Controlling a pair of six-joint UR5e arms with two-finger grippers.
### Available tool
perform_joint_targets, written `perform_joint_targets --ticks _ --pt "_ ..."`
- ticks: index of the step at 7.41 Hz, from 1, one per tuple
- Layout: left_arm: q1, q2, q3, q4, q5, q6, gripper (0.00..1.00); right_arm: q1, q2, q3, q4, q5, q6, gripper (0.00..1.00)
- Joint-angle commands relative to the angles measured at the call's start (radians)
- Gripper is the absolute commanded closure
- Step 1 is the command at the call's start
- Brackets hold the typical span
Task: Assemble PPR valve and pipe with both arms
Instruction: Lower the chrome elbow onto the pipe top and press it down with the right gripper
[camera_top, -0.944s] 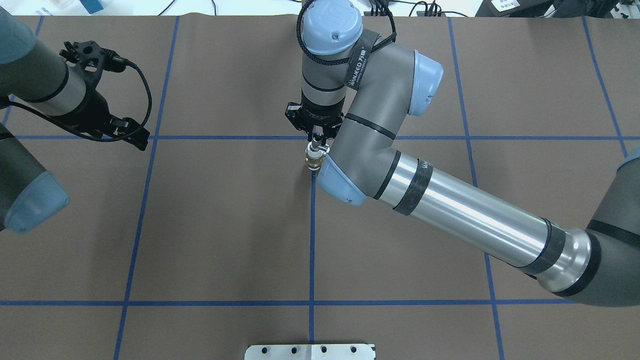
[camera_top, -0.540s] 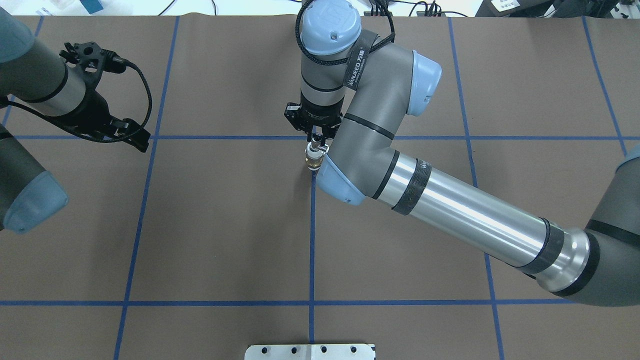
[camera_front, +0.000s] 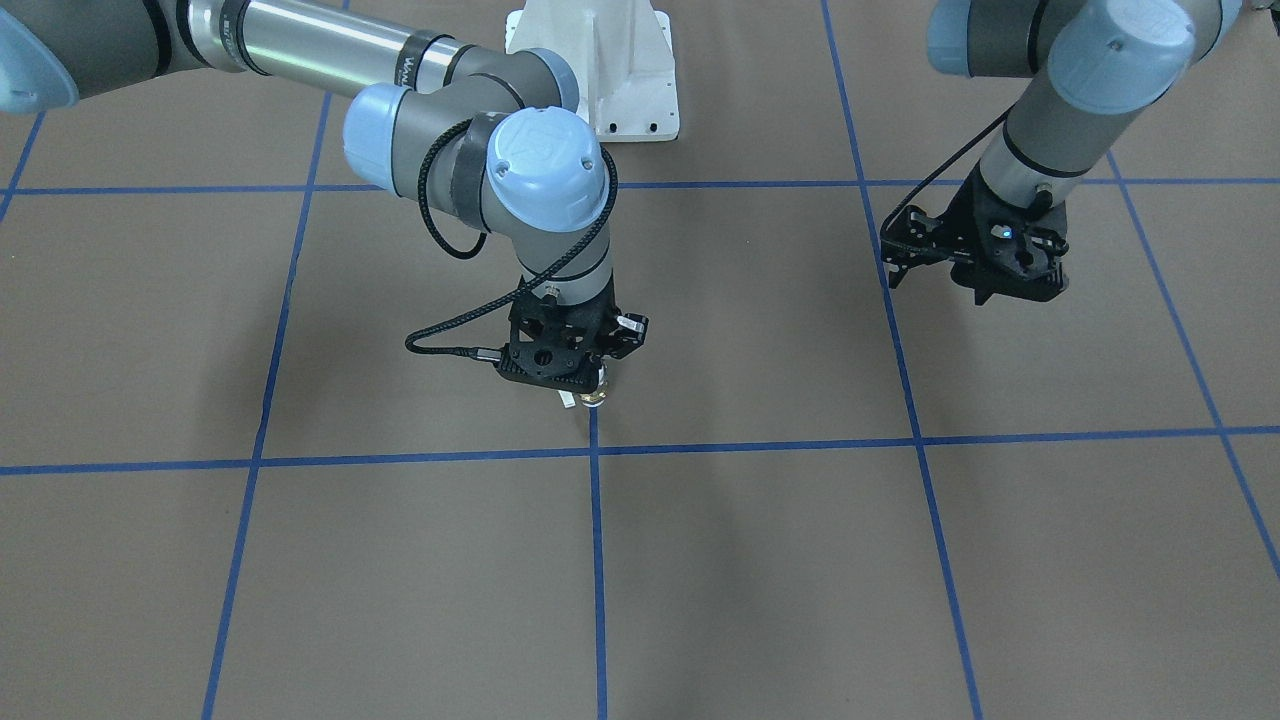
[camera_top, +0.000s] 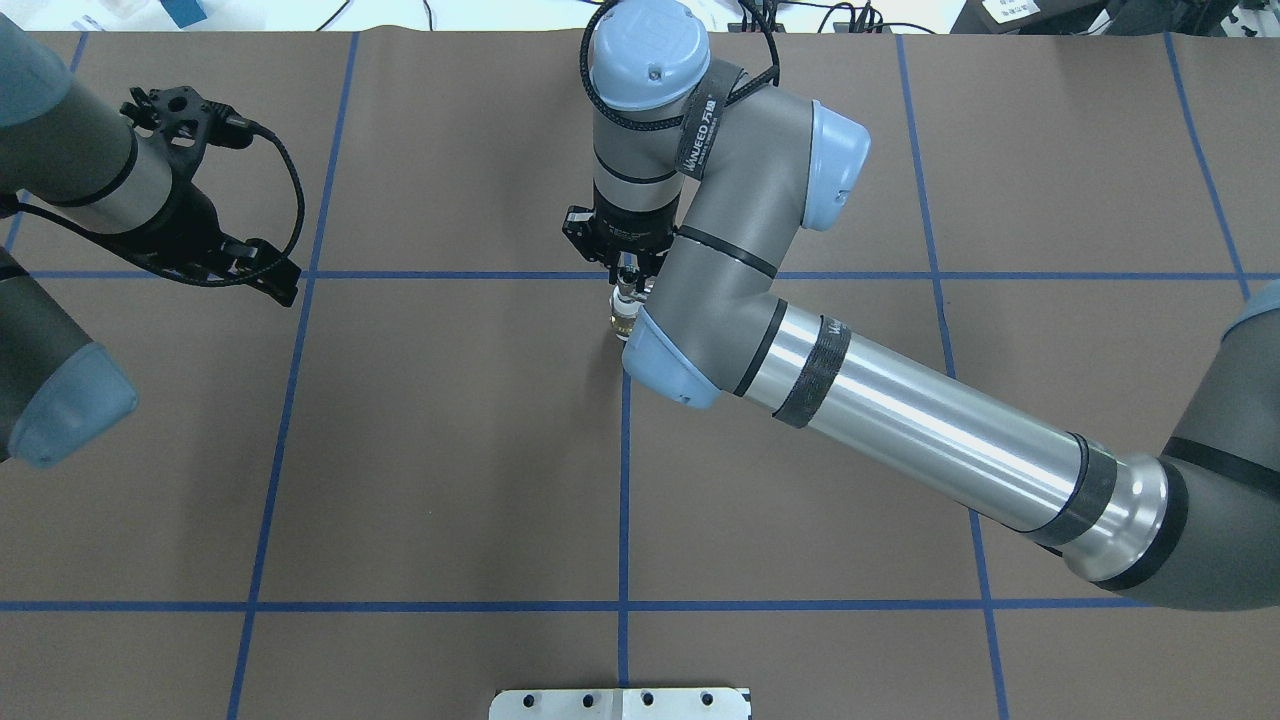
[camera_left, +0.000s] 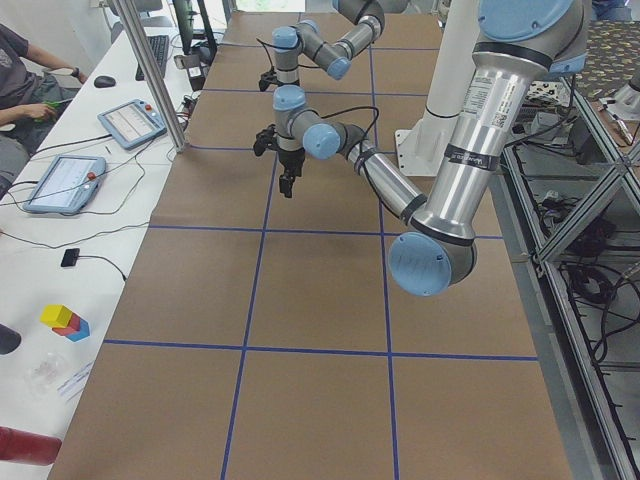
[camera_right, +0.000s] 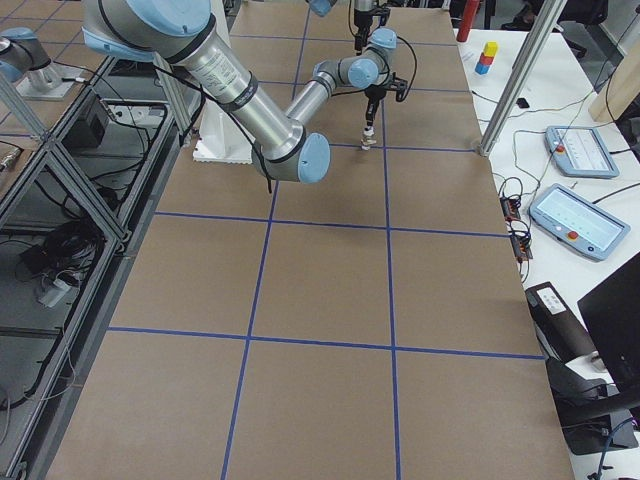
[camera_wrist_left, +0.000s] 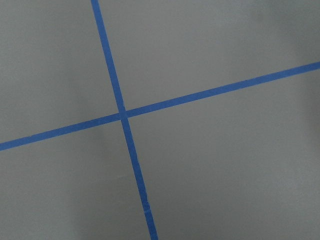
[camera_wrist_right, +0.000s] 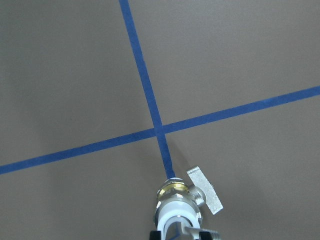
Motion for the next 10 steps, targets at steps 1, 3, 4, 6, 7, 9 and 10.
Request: perform_joint_targets --ticks 1,3,4,6,7,9,10 --pt "0.000 -0.001 0.001 0.000 0.000 0.000 0.01 -0.005 0.002 0.000 0.002 -0.008 -0.003 1.00" --pt "0.000 -0.001 0.003 0.000 0.000 0.000 0.01 -0.007 0.002 -0.001 0.000 -0.010 -0.003 0.72" --pt "0.002 -0.003 0.003 0.000 0.000 0.000 0.01 -0.007 0.002 -0.001 0.000 -0.010 -0.012 0.66" --pt "0.002 -0.003 0.003 0.000 0.000 0.000 0.01 -0.007 0.008 -0.005 0.000 -0.010 -0.013 0.61" --pt "0.002 -0.003 0.001 0.000 0.000 0.000 0.01 -0.007 0.006 -0.009 0.000 -0.010 -0.013 0.60" --pt "0.002 -0.003 0.001 0.000 0.000 0.000 0.01 -0.007 0.006 -0.011 0.000 -0.011 -0.013 0.58" --pt "0.000 -0.003 0.001 0.000 0.000 -0.002 0.01 -0.007 0.006 -0.011 0.000 -0.013 -0.013 0.54"
